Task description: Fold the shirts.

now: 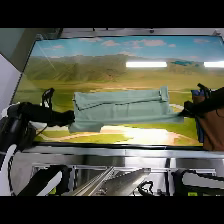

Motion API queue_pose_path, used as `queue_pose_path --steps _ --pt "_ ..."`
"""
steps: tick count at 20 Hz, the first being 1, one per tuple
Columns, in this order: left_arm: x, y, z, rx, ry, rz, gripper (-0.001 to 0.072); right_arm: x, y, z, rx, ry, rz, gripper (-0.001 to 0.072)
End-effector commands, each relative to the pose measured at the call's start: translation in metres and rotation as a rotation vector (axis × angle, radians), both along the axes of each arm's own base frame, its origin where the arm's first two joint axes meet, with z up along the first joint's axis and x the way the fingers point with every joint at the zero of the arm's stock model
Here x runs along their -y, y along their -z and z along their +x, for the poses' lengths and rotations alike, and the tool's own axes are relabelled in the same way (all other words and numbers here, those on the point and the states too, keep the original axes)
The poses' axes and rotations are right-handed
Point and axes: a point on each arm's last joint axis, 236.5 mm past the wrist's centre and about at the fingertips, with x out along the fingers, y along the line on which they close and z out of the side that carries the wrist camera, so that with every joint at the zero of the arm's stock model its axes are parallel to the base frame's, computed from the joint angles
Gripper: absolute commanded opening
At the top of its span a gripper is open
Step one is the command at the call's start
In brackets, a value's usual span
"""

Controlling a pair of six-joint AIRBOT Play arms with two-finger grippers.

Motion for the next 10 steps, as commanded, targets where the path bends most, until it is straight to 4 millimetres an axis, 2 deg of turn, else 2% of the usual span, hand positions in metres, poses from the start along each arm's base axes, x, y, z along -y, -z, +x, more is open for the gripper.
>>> queue_pose_path --steps 1,3,5,7,10 --pt "-0.006 -0.017 0.080 0.122 0.009 0.014 0.0014 -0.027 -0.037 0.078 0.273 0.071 0.080 0.0023" --pt "-0.014 -0.019 0.121 0.158 0.014 0.026 0.0014 -0.030 -0.038 0.112 0.355 0.082 0.035 0.0024" --pt "-0.012 -0.013 0.161 0.213 0.040 0.040 0.0014 -0.034 -0.028 0.134 0.374 0.083 0.021 0.0024" --pt "-0.005 0.002 0.191 0.236 0.063 0.049 0.0014 -0.039 -0.007 0.141 0.339 0.070 0.030 0.0024" --pt "0.000 0.040 0.217 0.182 0.080 0.051 0.0014 -0.042 0.024 0.145 0.293 0.073 0.032 0.0024"
